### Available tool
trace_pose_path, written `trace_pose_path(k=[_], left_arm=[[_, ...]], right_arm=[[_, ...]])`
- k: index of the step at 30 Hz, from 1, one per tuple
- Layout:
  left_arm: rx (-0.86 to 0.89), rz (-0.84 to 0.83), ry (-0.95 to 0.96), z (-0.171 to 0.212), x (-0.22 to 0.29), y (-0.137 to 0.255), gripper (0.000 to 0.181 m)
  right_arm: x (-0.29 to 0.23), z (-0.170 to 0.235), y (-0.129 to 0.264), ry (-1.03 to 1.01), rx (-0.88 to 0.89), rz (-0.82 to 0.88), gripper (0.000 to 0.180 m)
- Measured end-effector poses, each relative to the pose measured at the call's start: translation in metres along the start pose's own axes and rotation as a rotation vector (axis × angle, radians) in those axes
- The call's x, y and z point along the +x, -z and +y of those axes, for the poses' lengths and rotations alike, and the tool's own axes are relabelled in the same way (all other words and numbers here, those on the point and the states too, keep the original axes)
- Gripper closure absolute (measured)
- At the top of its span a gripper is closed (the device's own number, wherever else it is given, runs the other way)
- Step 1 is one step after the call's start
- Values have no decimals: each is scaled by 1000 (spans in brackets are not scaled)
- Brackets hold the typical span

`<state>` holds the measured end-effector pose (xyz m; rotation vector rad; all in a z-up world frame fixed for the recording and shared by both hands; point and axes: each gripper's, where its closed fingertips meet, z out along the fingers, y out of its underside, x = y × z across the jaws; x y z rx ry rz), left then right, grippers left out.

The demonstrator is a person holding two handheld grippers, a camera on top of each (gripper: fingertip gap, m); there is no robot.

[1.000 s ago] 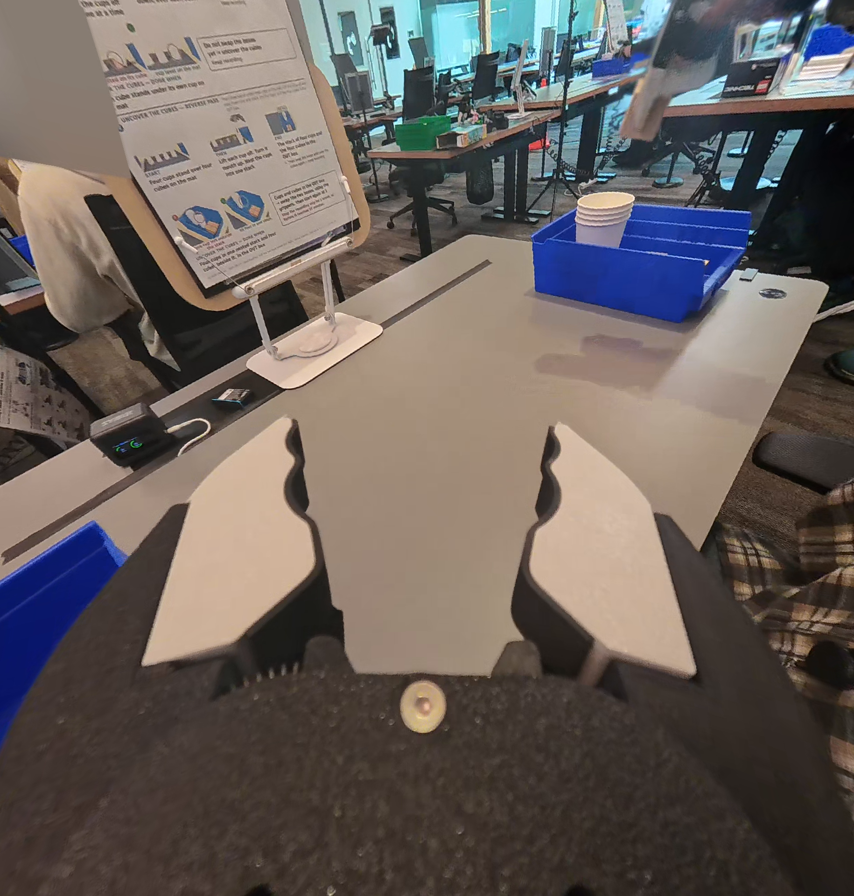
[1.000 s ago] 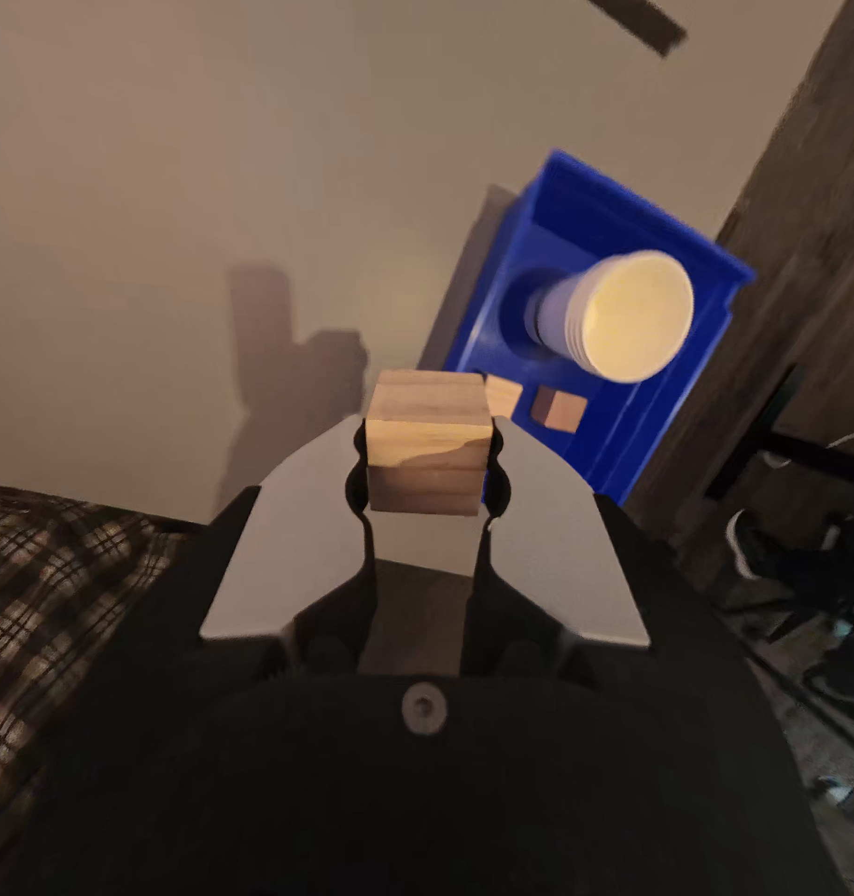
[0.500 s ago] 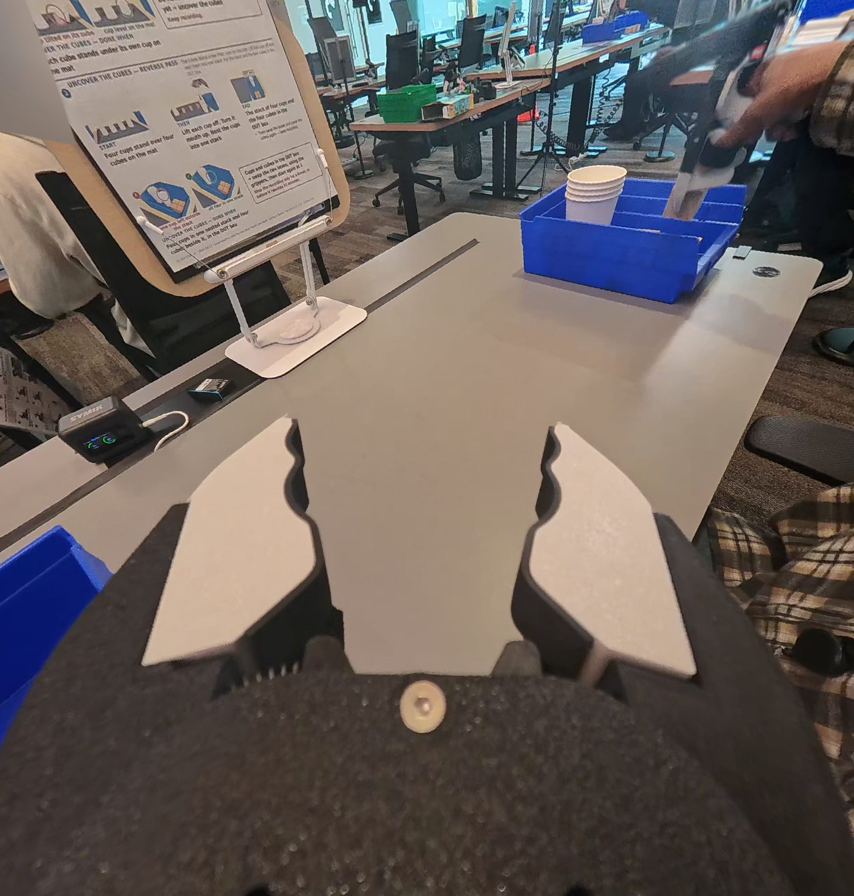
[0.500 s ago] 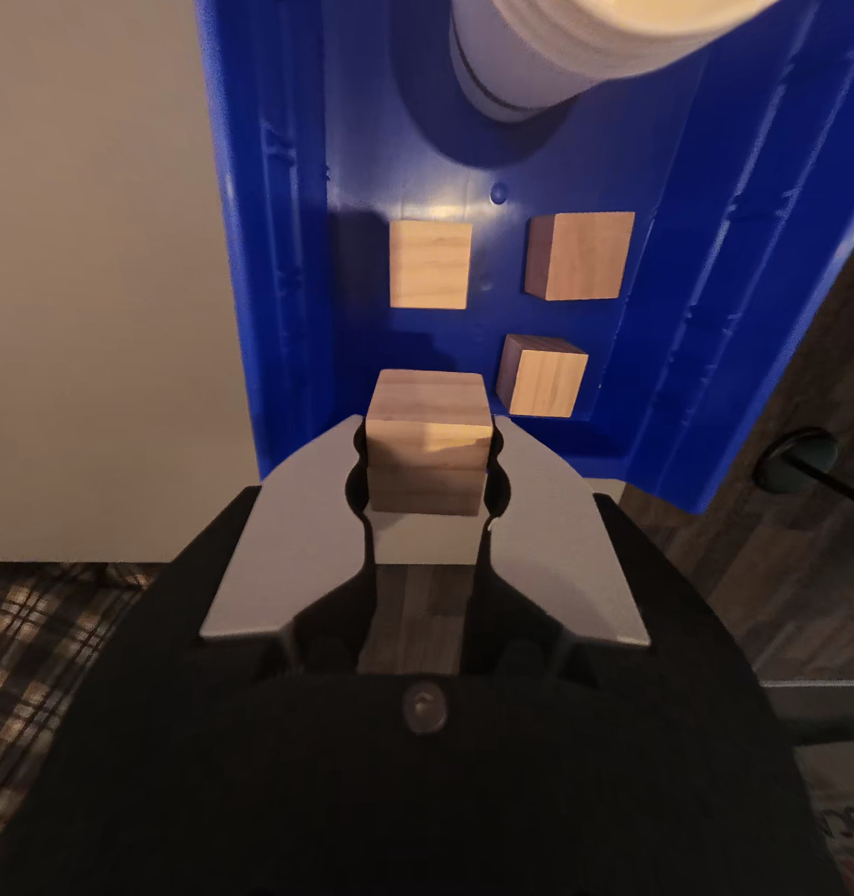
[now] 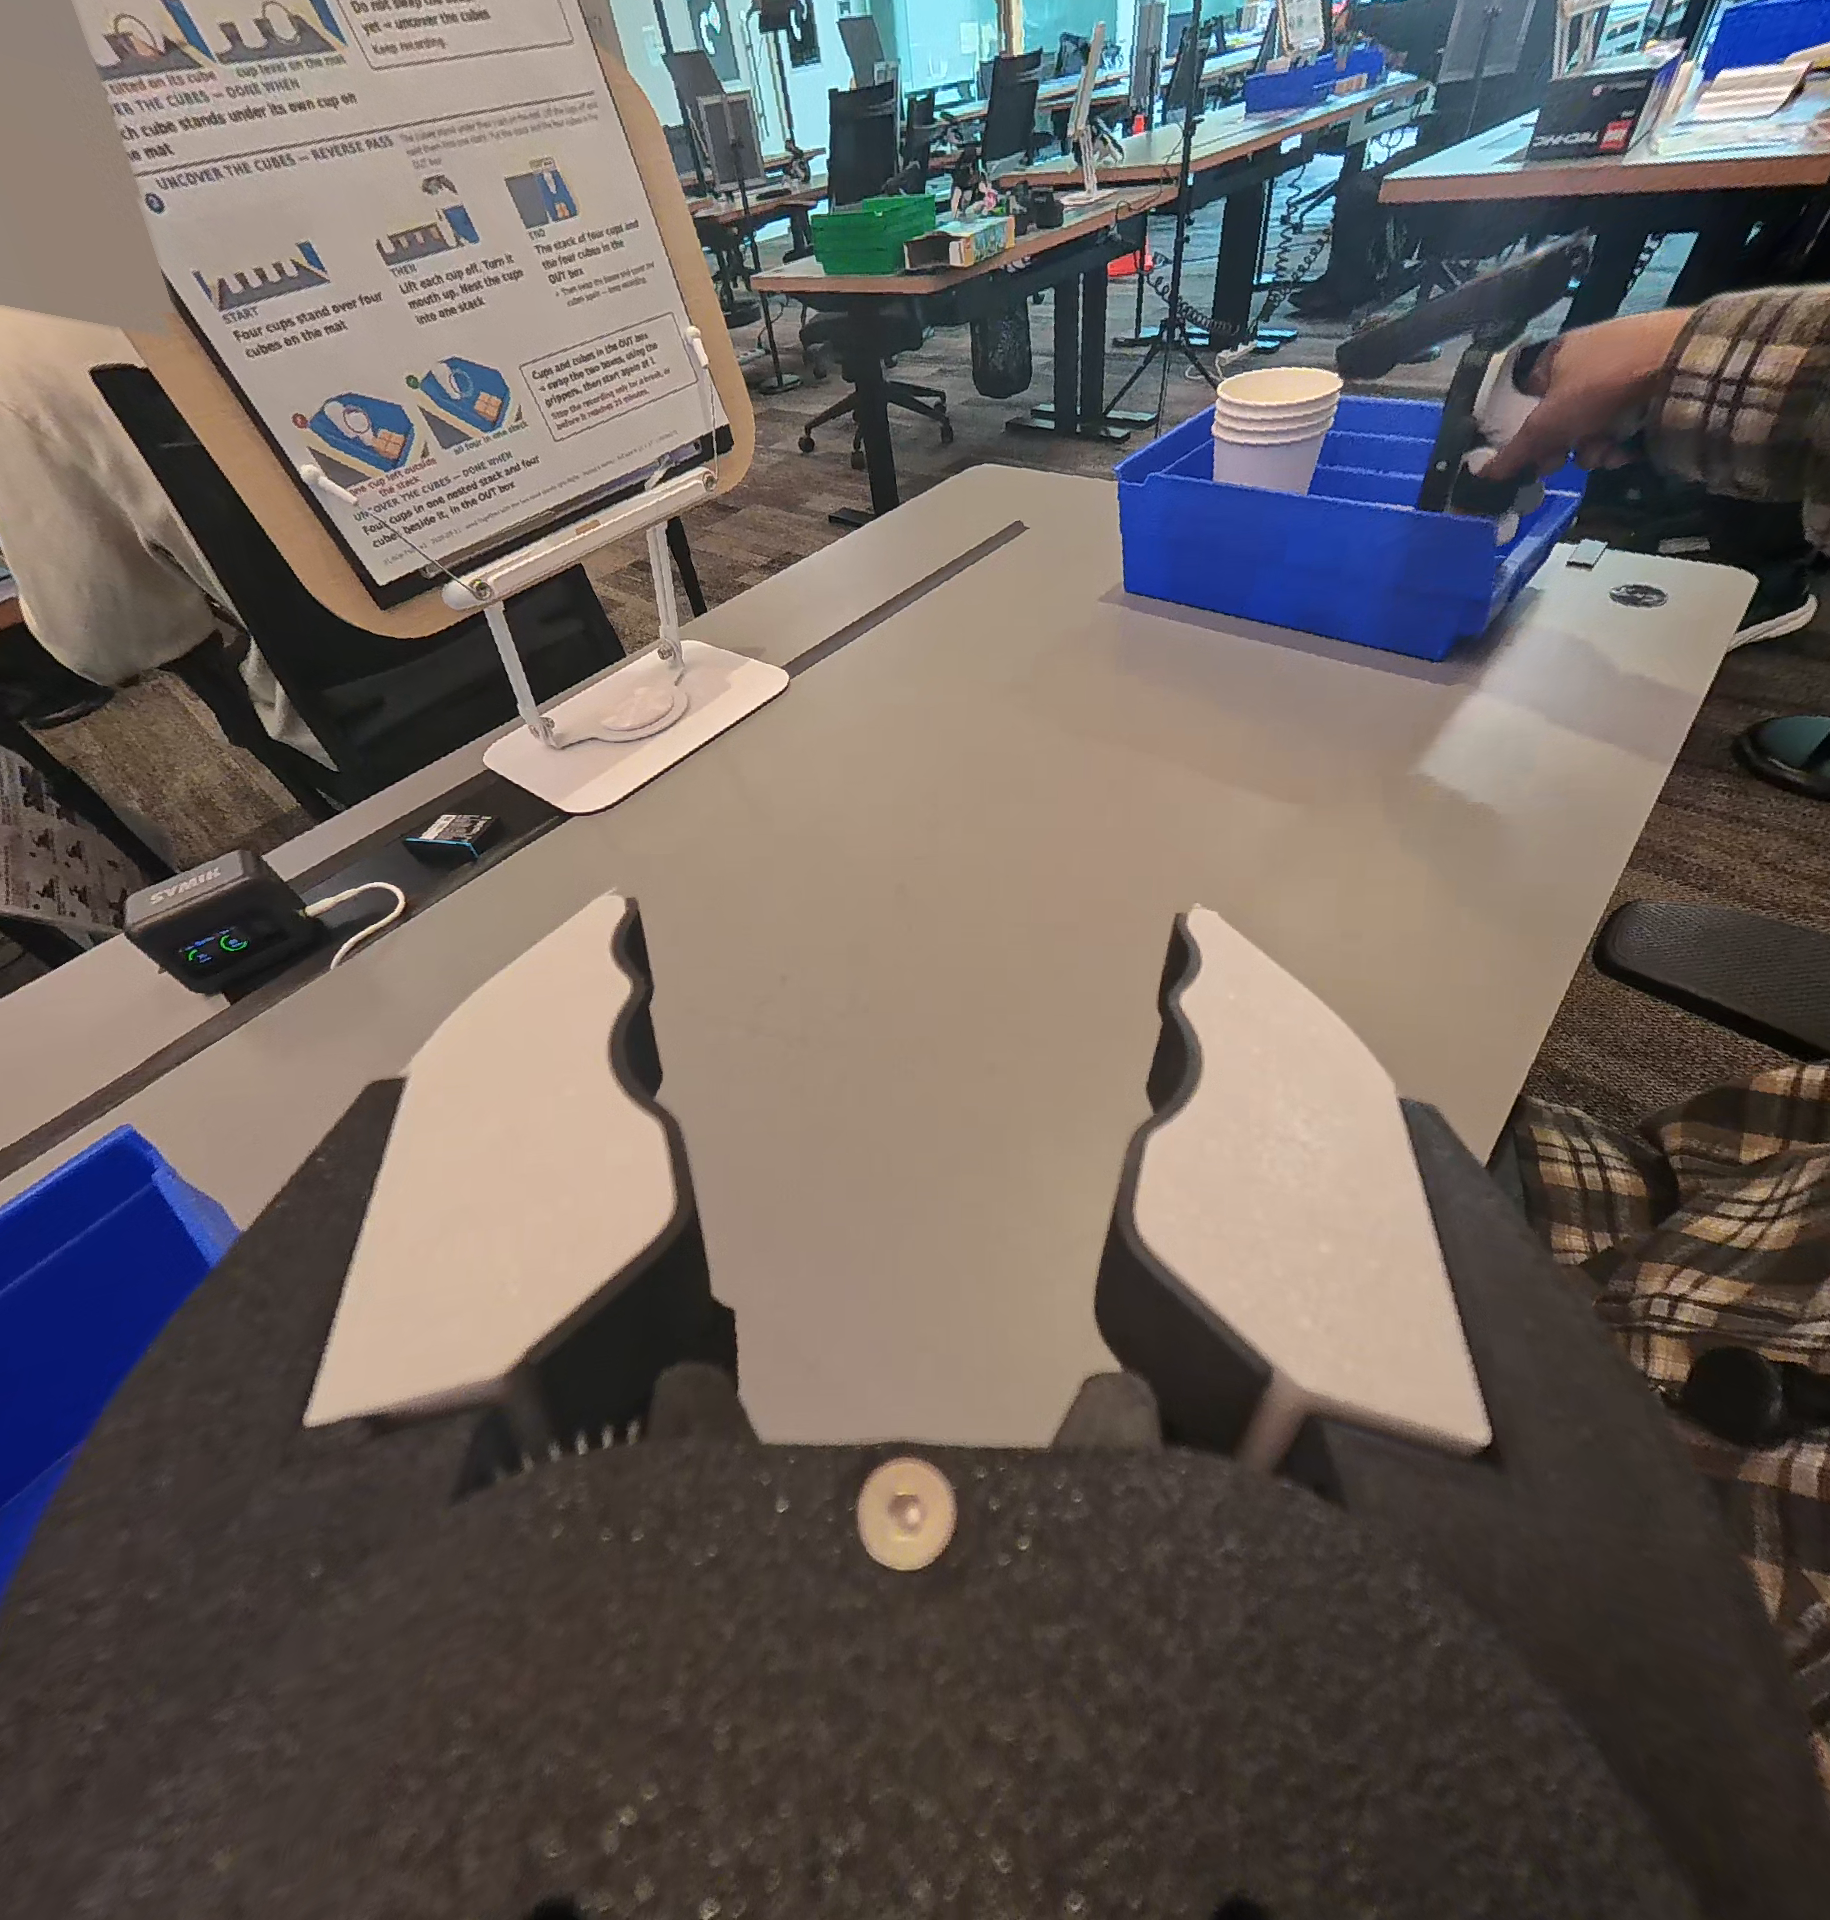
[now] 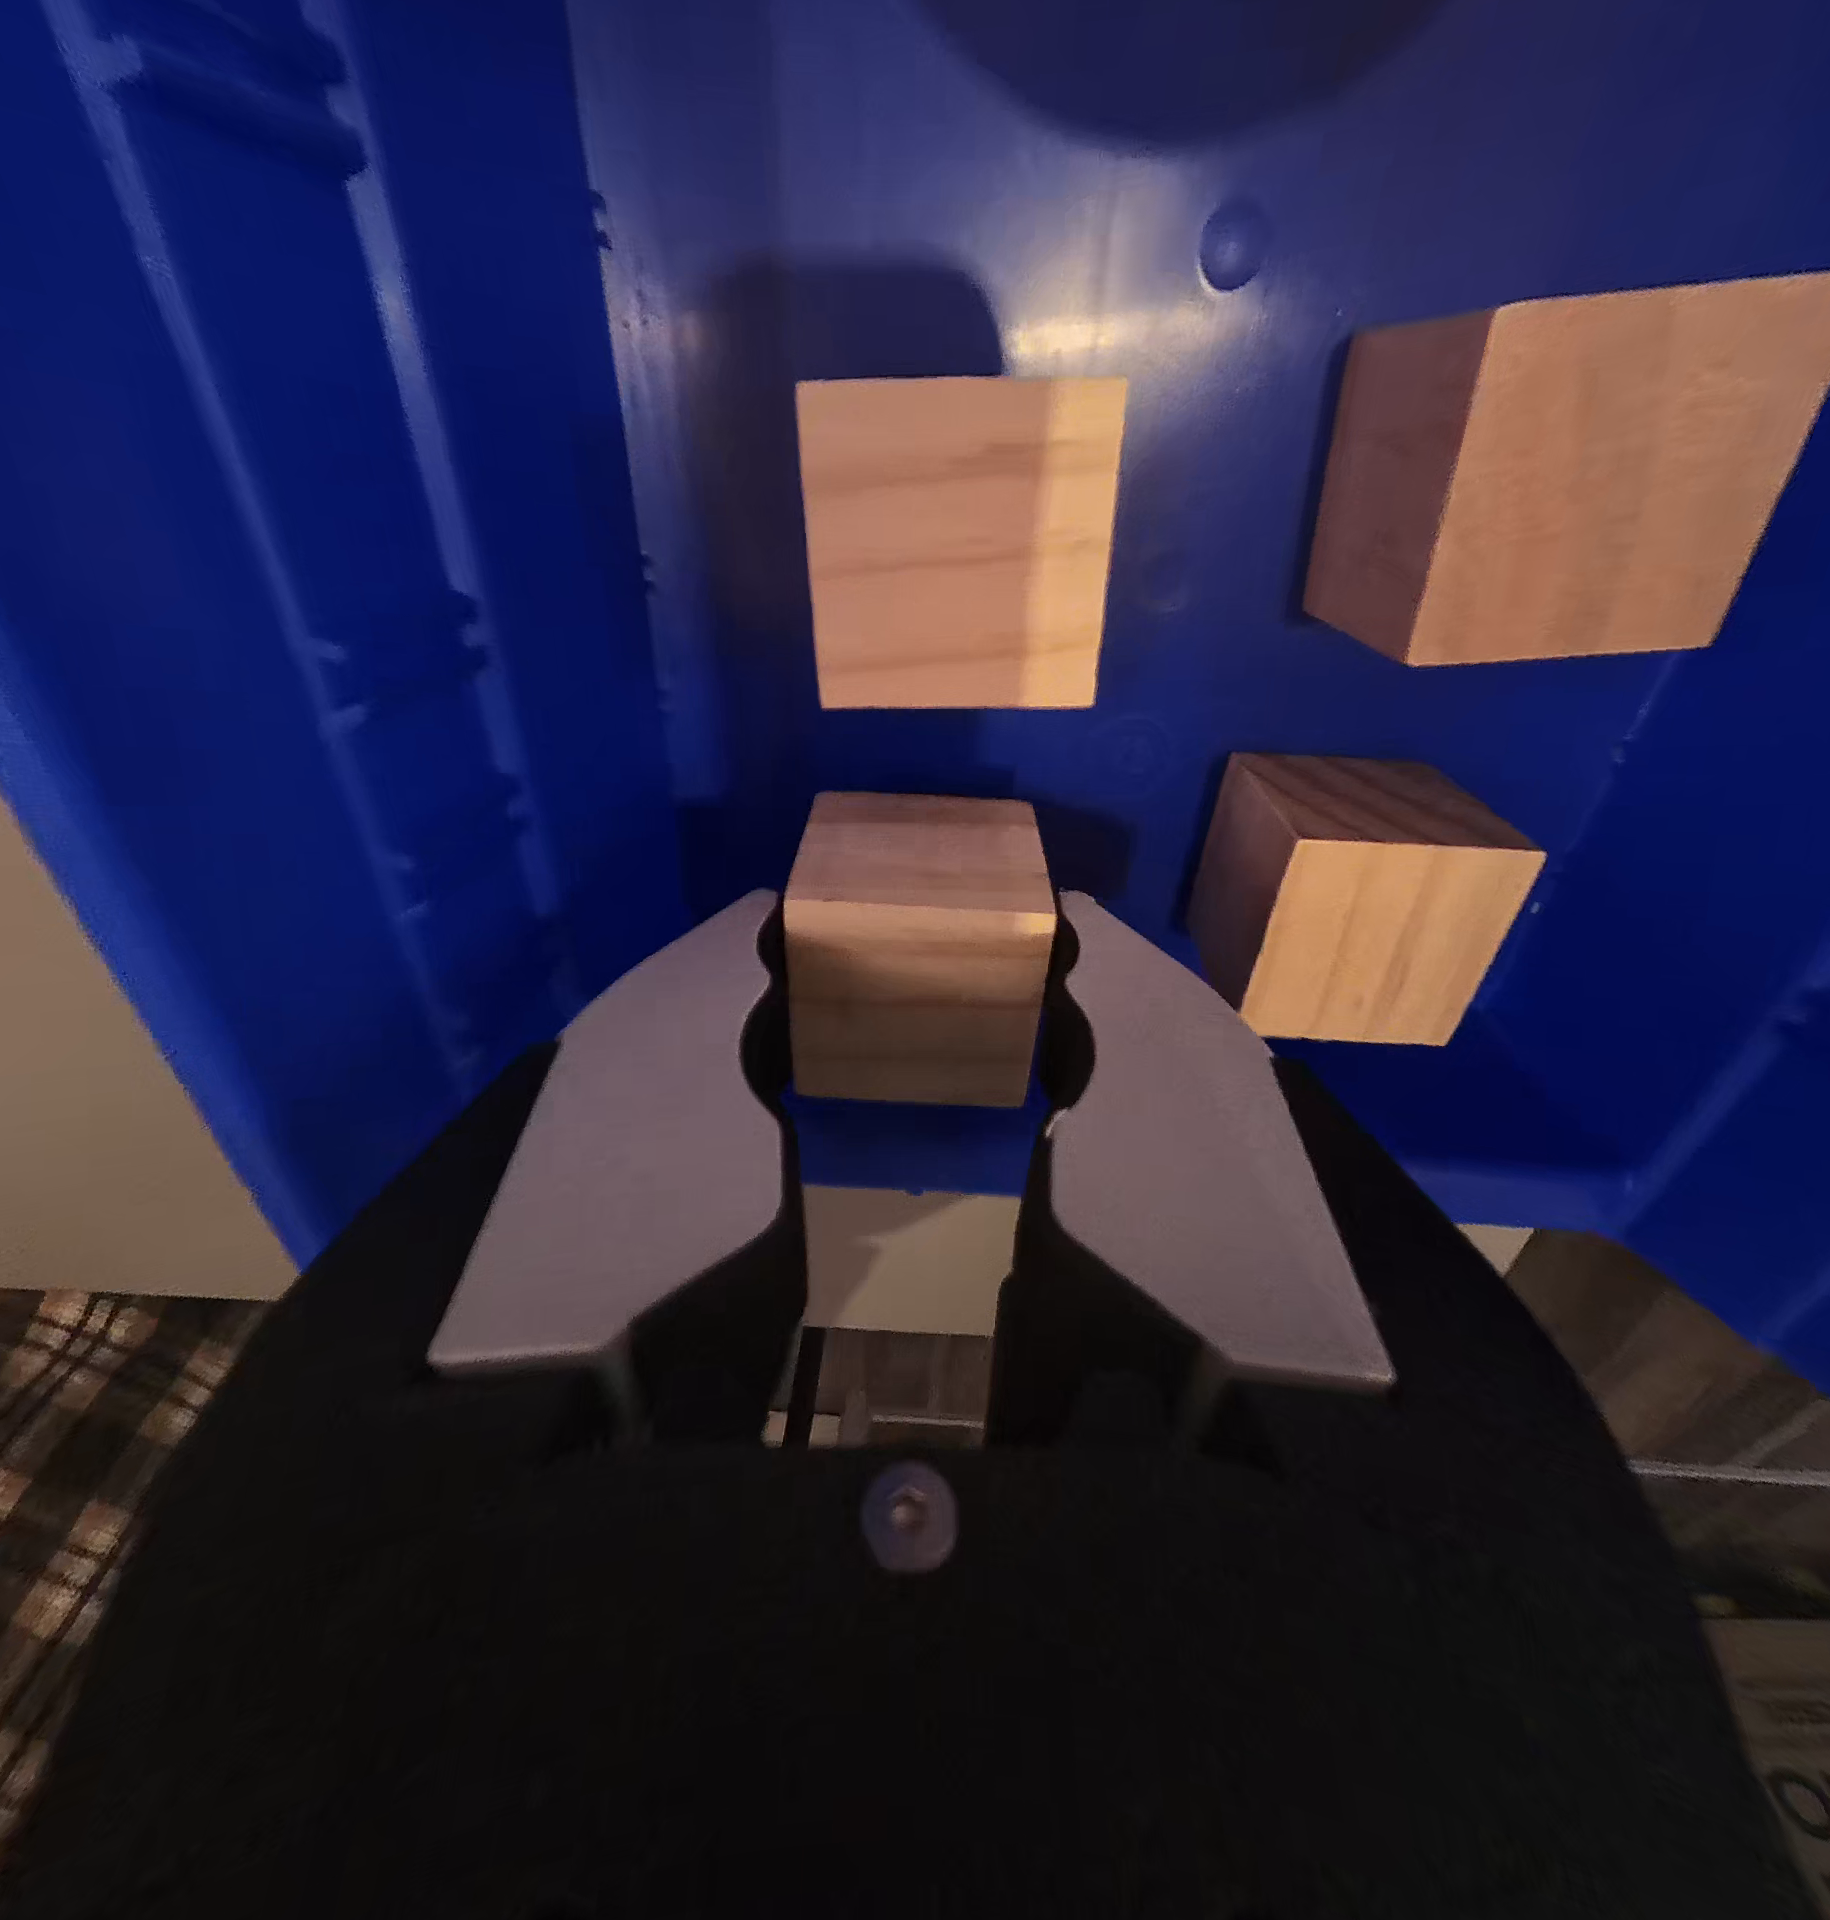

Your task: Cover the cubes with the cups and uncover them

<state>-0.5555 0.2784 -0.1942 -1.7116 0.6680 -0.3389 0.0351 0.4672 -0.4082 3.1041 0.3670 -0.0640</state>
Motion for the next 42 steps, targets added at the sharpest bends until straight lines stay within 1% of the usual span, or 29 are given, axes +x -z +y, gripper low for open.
trace_pose_path(k=[6,7,8,10,11,13,16,19,21,23,25,27,33,36,38,40,42], left_arm=[[-3,10,-1,0,2,-2,88],[-4,12,-1,0,2,-2,88],[-4,12,-1,0,3,-2,88],[2,15,1,0,3,-2,88],[5,20,2,-1,4,-2,88],[8,29,4,-1,5,-3,88],[10,39,6,-1,8,-6,88],[9,51,6,0,12,-13,88],[-1,65,10,2,17,-19,88],[-12,78,21,4,22,-25,88],[-20,91,34,6,29,-30,88],[-33,97,50,11,35,-35,88],[-95,94,137,33,40,-45,88],[-125,90,157,37,41,-48,88],[-147,86,156,38,42,-51,88],[-168,86,152,39,43,-54,88],[-189,88,147,39,45,-57,88]], right_arm=[[5,0,-14,11,-10,33,134],[5,-2,-15,8,0,33,126],[5,-3,-14,7,6,35,113],[7,-5,-3,9,26,49,98],[8,-6,6,8,38,58,93],[7,-6,32,11,75,42,93],[13,-8,90,21,193,38,94],[32,-2,146,18,291,52,99],[53,4,170,5,328,68,101],[75,9,179,-14,333,72,105],[94,11,176,-36,319,61,106],[110,10,164,-53,292,43,105],[137,-4,110,-45,206,16,105],[149,-6,86,-36,141,55,104],[151,-9,71,-33,113,38,104],[149,-11,58,-26,89,11,107],[145,-13,48,-14,67,-13,118]])
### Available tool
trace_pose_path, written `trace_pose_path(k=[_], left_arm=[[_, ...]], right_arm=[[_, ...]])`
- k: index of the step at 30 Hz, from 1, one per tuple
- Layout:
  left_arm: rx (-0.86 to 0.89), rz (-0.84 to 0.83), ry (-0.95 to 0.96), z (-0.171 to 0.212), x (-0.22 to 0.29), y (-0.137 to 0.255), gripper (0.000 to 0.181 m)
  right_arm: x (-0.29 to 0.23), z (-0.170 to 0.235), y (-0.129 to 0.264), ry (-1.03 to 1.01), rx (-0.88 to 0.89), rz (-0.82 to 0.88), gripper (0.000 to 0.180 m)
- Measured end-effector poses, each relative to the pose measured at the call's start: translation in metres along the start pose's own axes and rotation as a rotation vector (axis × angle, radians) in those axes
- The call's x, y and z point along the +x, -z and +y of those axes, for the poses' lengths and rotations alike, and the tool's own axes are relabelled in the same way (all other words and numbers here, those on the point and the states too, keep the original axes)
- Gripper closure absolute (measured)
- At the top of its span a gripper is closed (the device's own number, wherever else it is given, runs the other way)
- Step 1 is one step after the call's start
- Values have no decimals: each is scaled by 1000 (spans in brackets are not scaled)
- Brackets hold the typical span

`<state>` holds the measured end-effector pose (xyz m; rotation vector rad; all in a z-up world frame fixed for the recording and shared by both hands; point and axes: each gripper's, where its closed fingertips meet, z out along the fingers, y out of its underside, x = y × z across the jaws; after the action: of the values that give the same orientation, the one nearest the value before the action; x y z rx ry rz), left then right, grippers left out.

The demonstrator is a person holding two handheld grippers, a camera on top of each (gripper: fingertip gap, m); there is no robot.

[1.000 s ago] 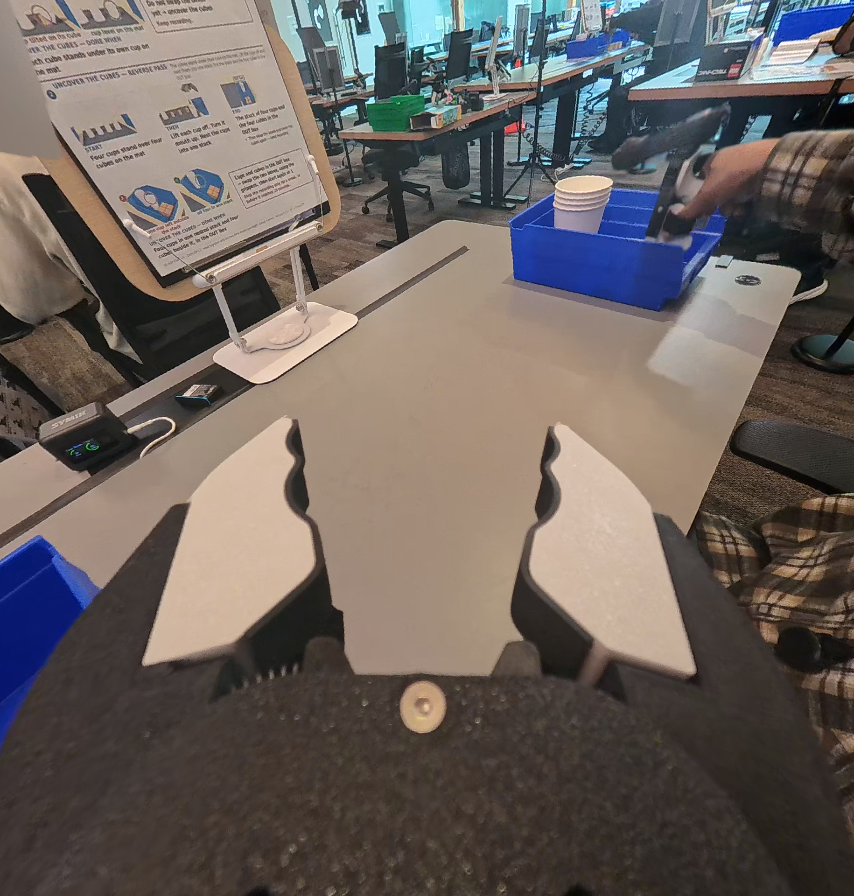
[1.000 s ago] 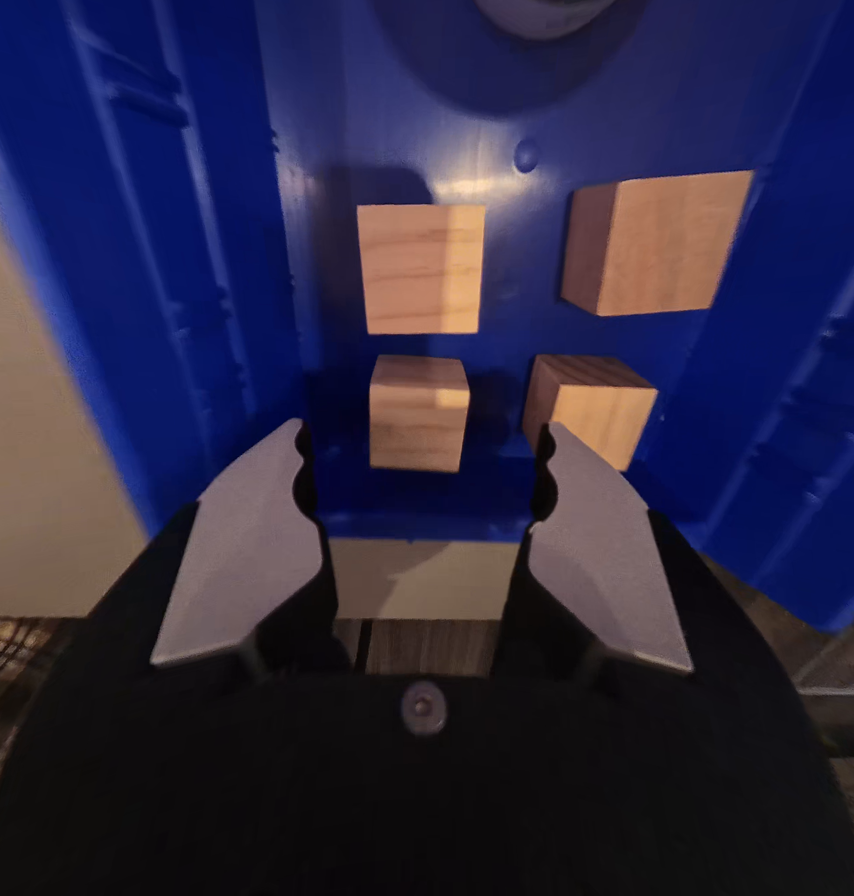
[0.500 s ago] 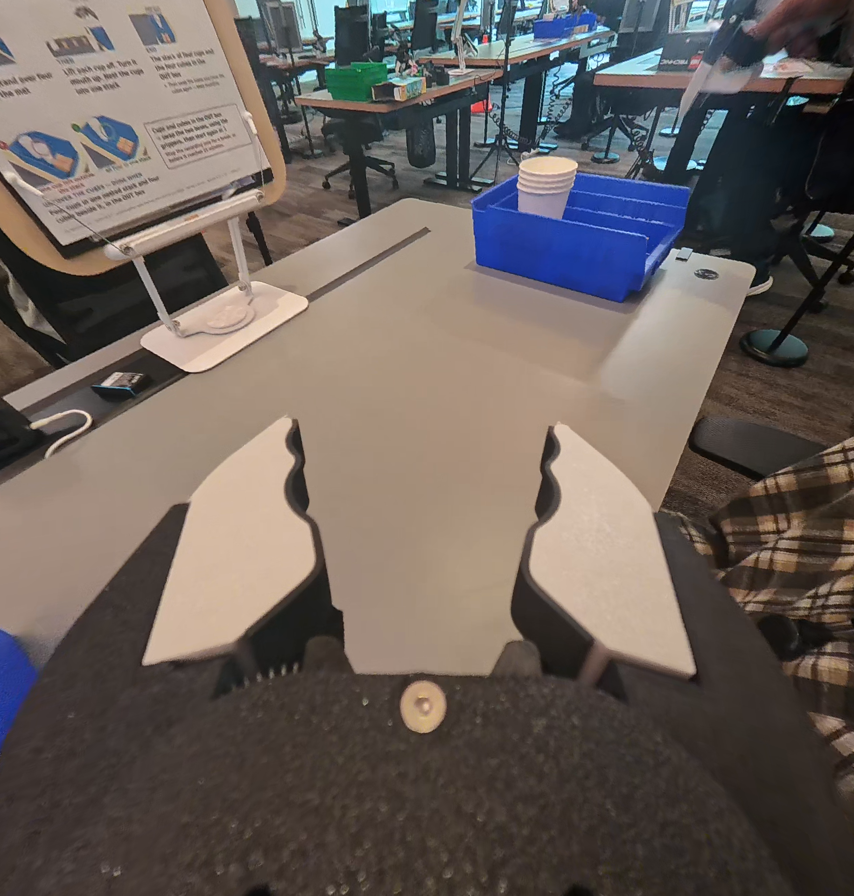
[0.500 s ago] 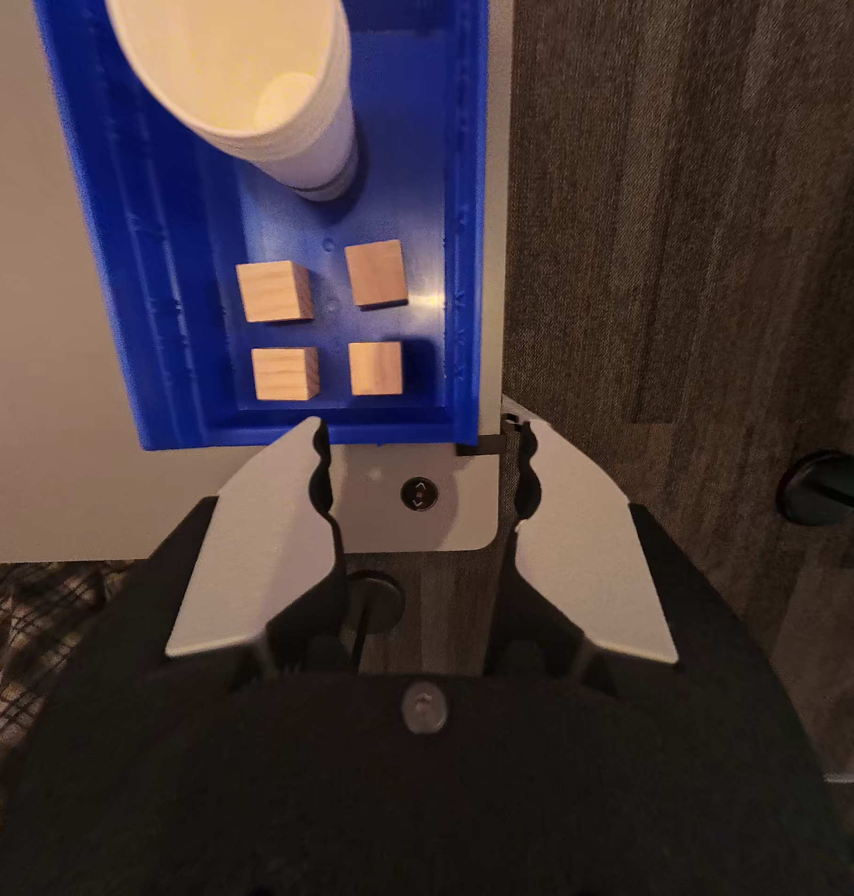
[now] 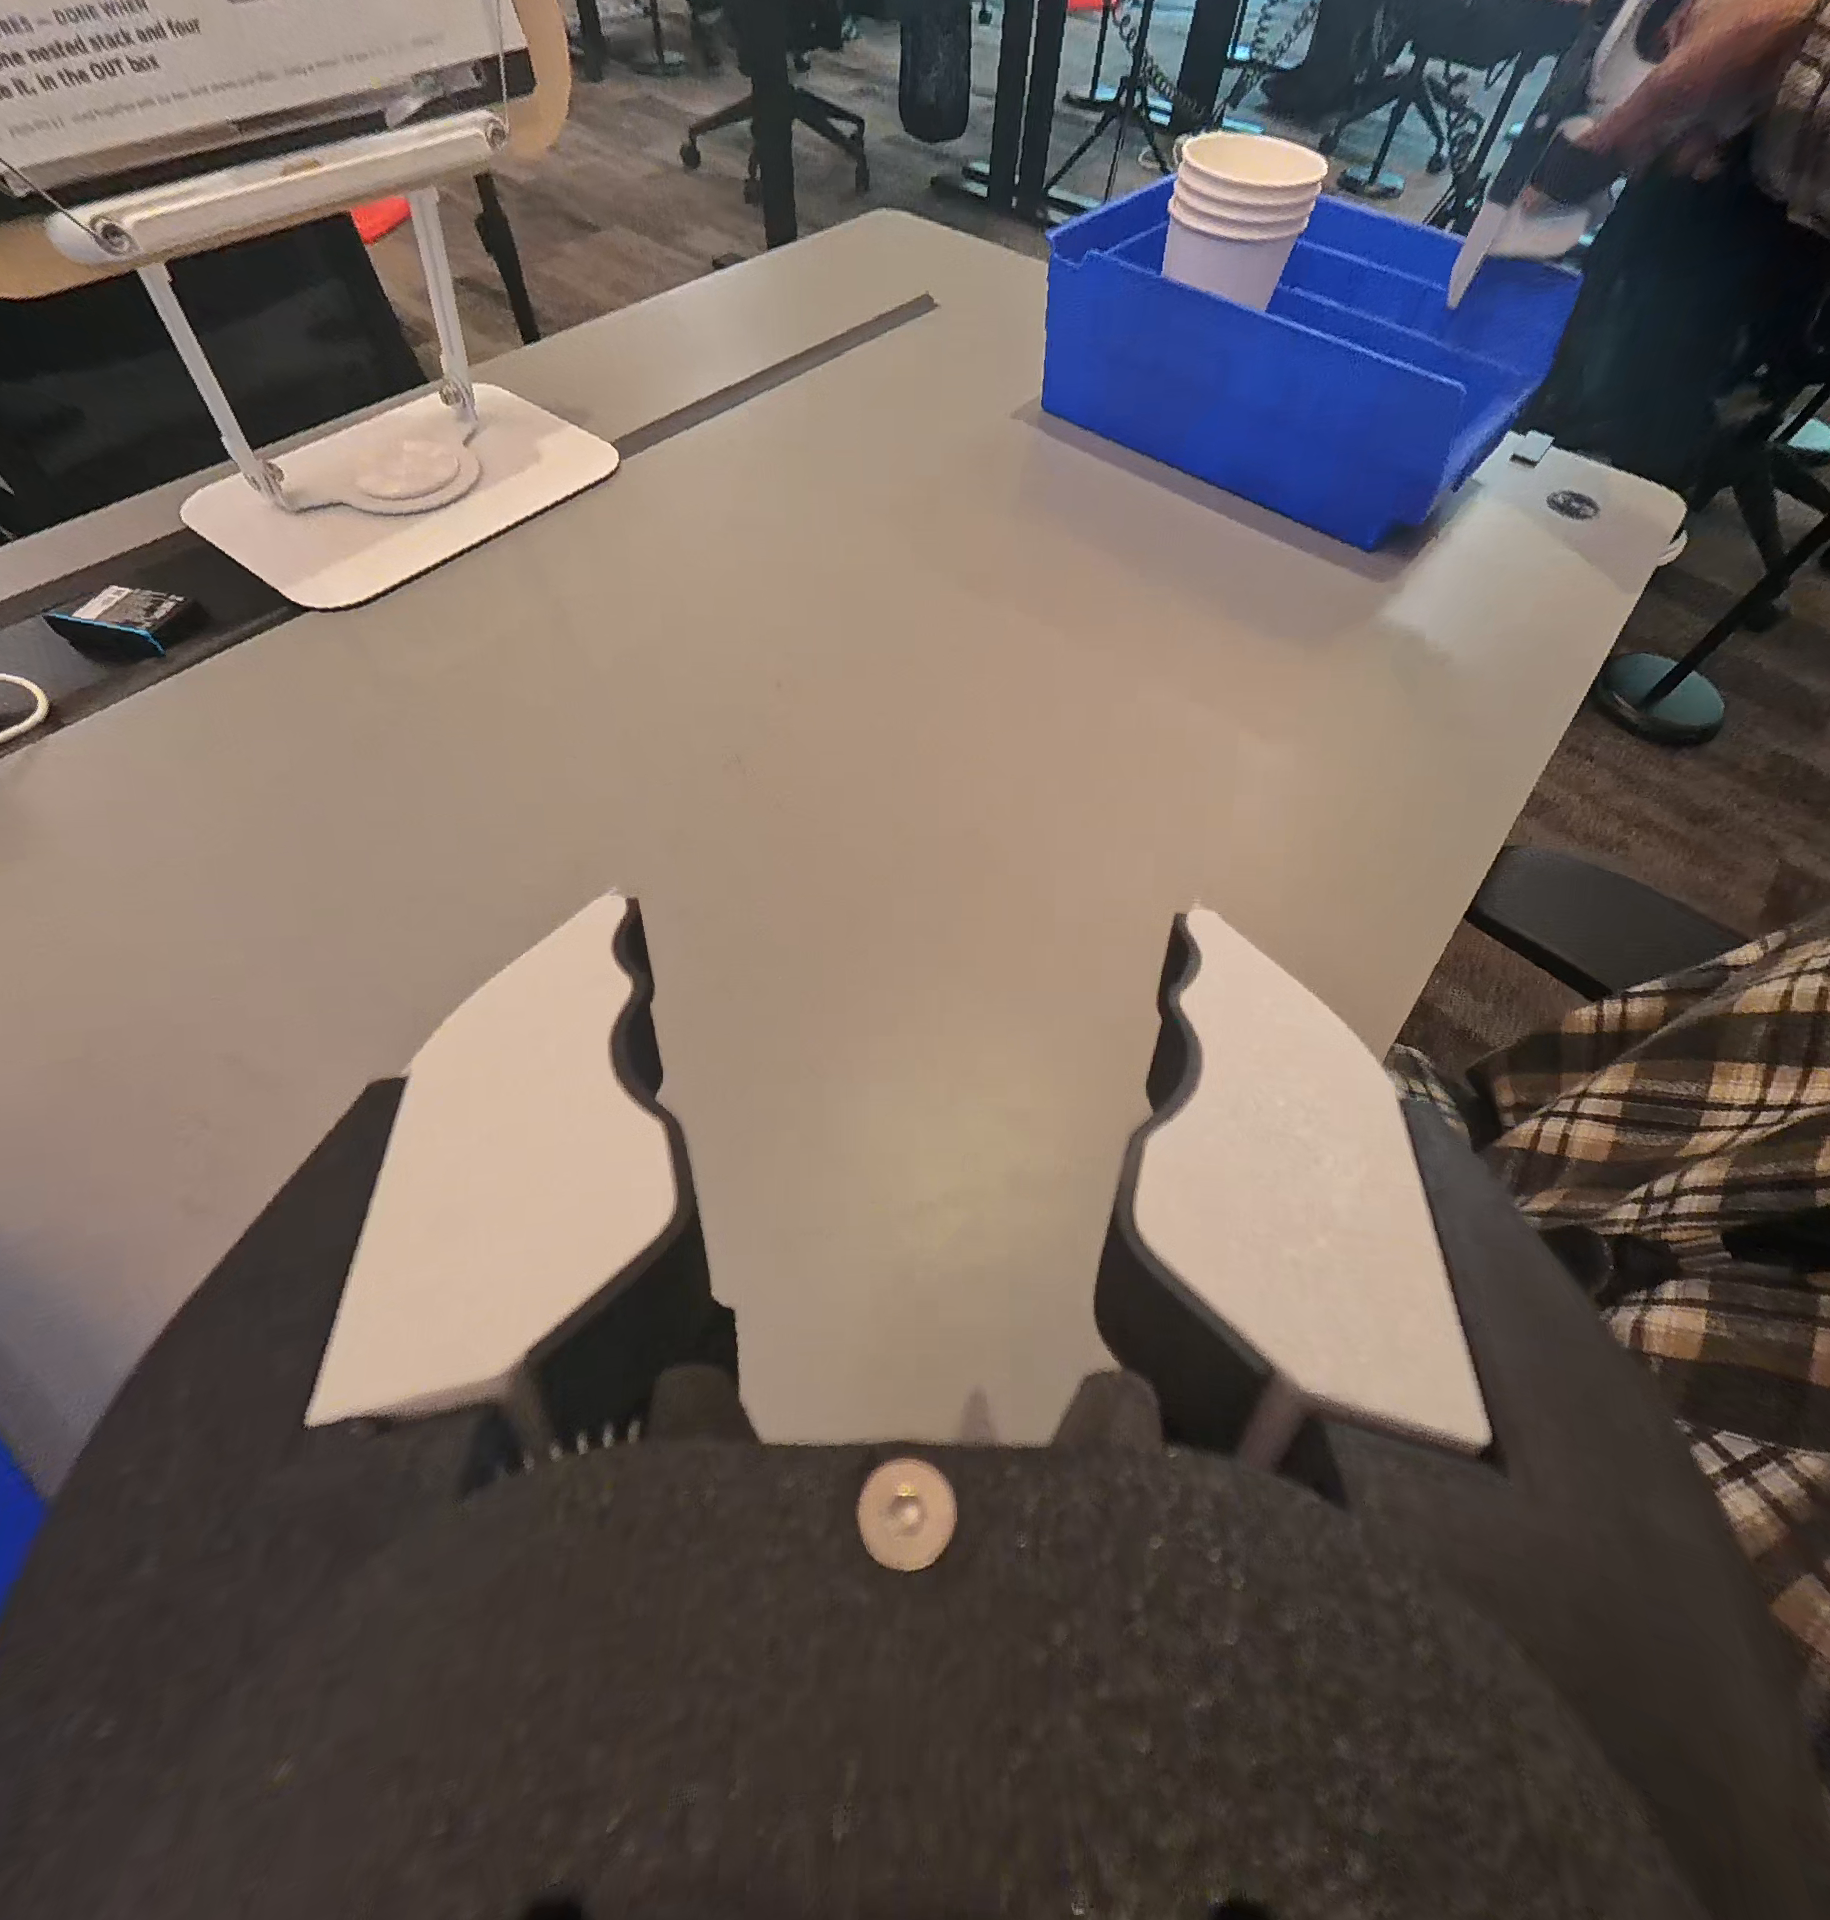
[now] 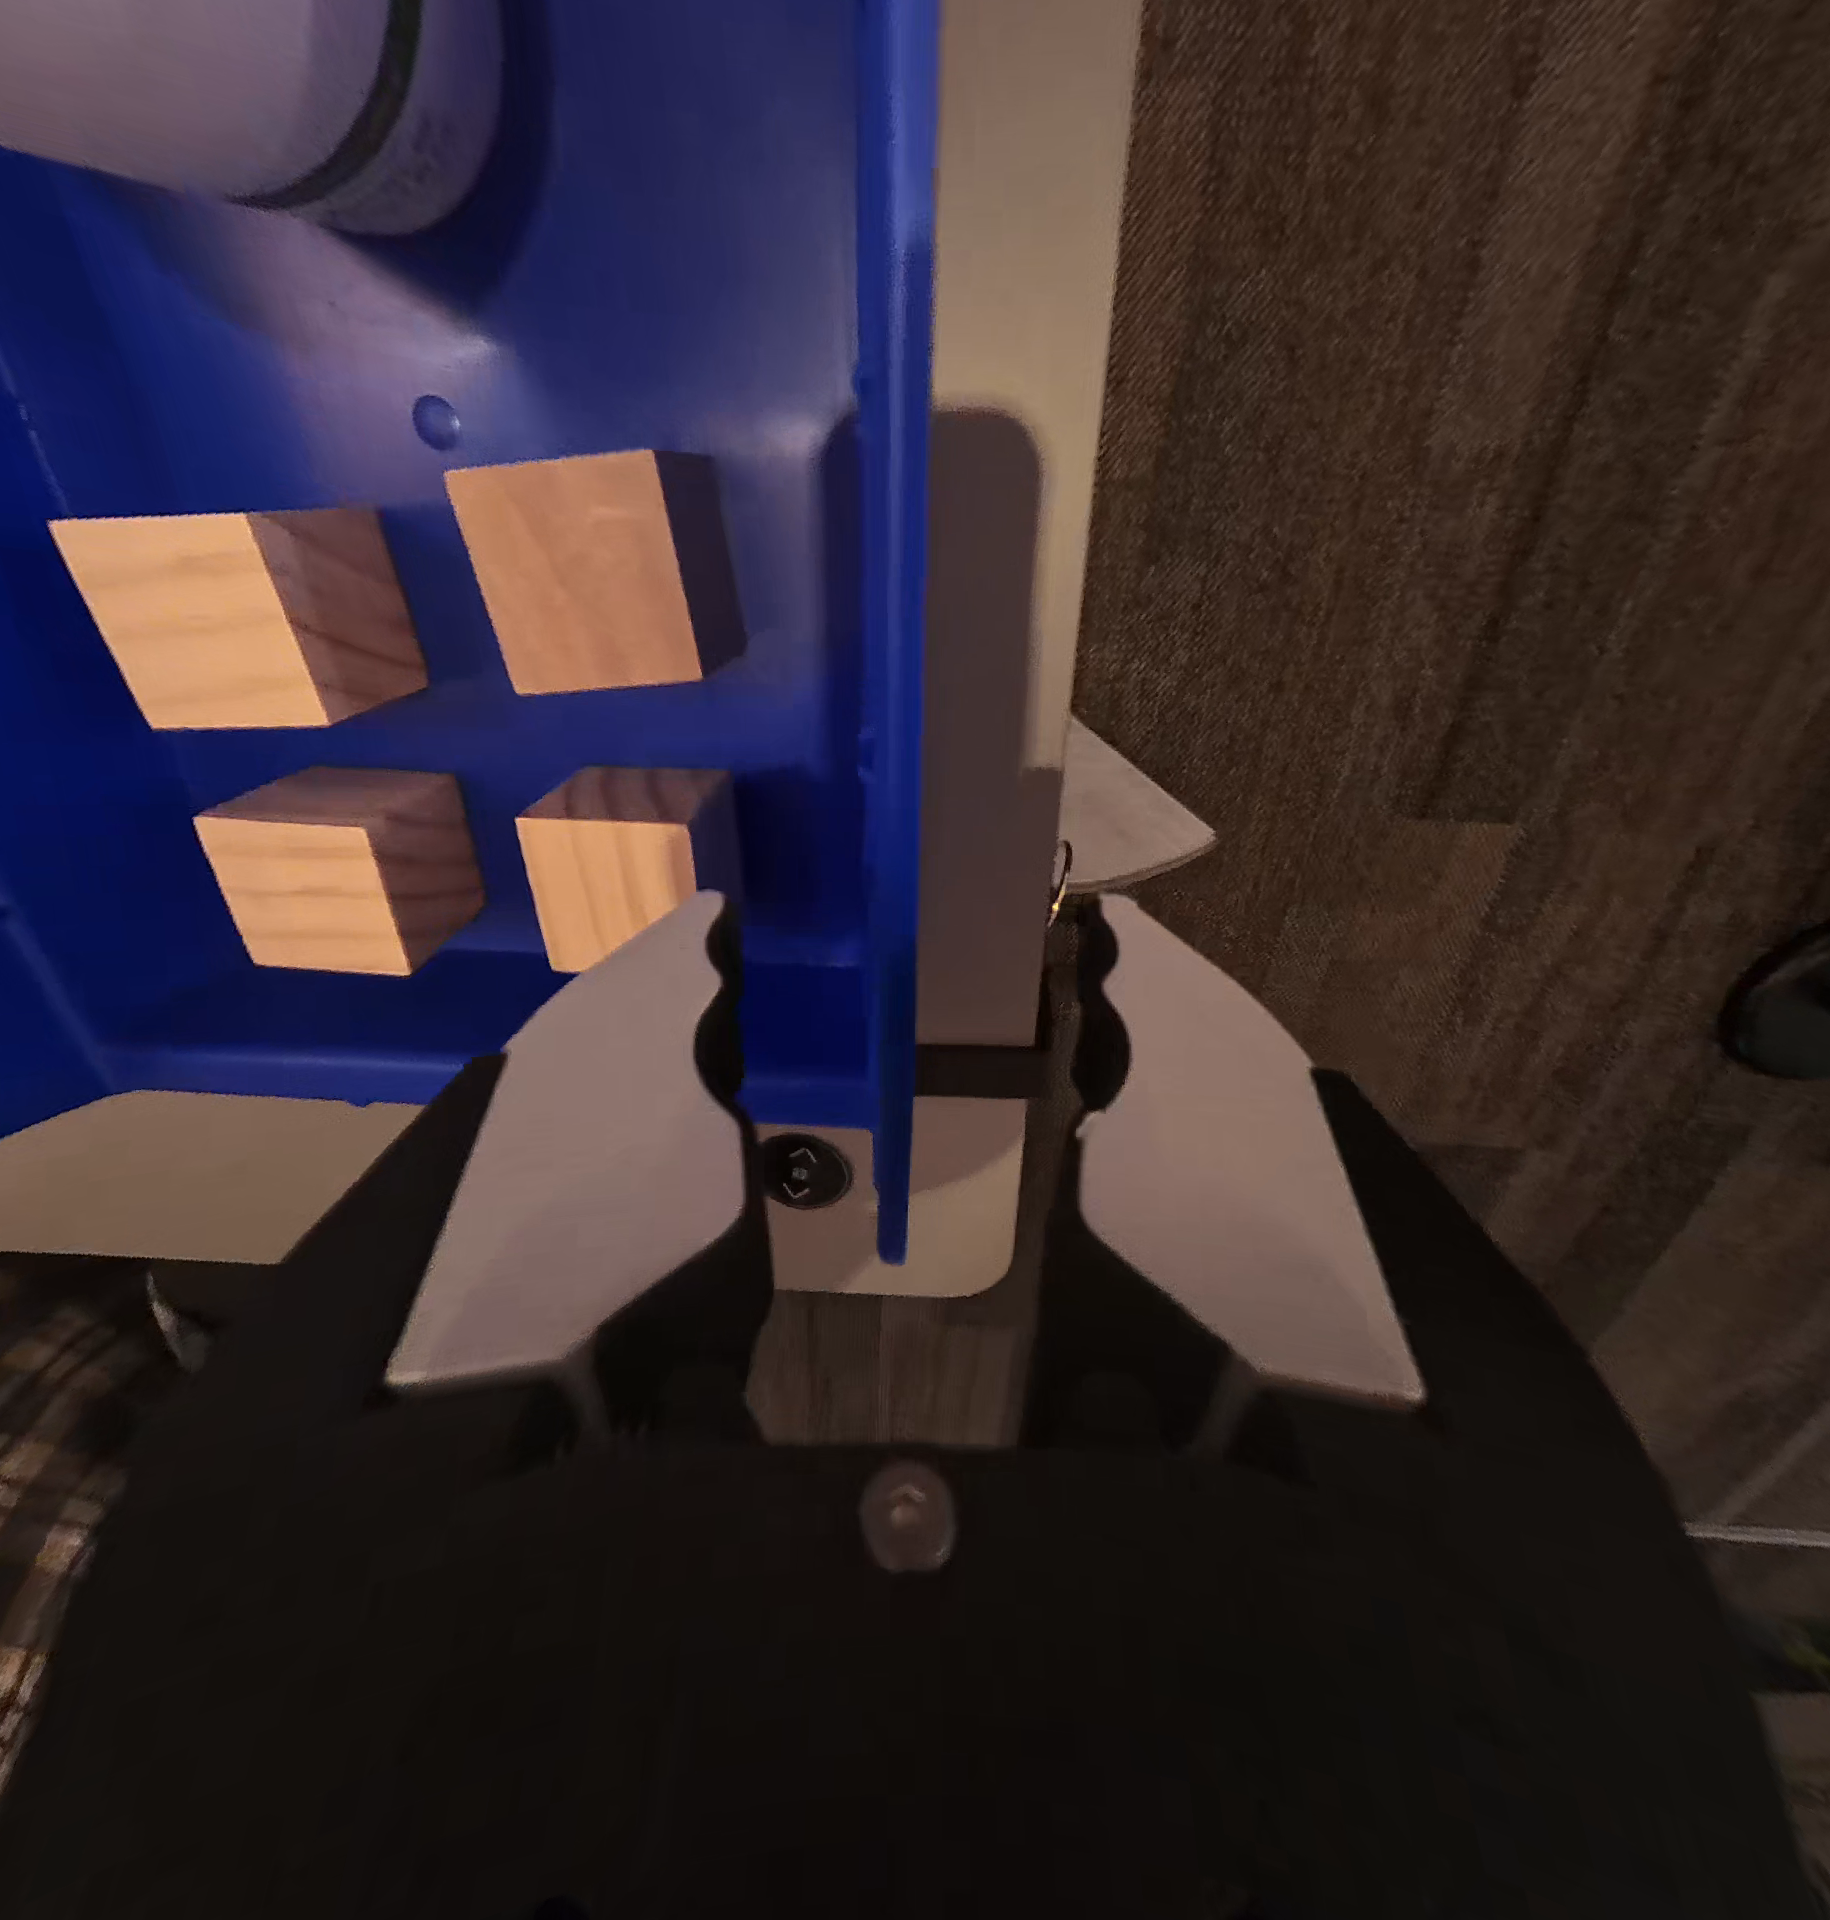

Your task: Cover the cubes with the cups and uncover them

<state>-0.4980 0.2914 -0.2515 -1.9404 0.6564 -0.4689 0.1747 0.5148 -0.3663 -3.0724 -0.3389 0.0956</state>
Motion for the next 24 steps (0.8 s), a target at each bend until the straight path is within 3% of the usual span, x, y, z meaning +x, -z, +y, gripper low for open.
trace_pose_path(k=[4,6,10,24], left_arm=[[-38,-6,-20,0,4,-3,88],[-51,-13,-27,1,6,-3,88],[-61,-24,-21,4,7,1,88],[0,-22,-36,-1,16,23,88]], right_arm=[[-15,-3,-13,21,-44,-73,152],[-8,-2,-16,35,-72,-19,171],[-18,-6,-16,17,-43,-84,174],[-68,-21,-19,82,3,-80,174]])
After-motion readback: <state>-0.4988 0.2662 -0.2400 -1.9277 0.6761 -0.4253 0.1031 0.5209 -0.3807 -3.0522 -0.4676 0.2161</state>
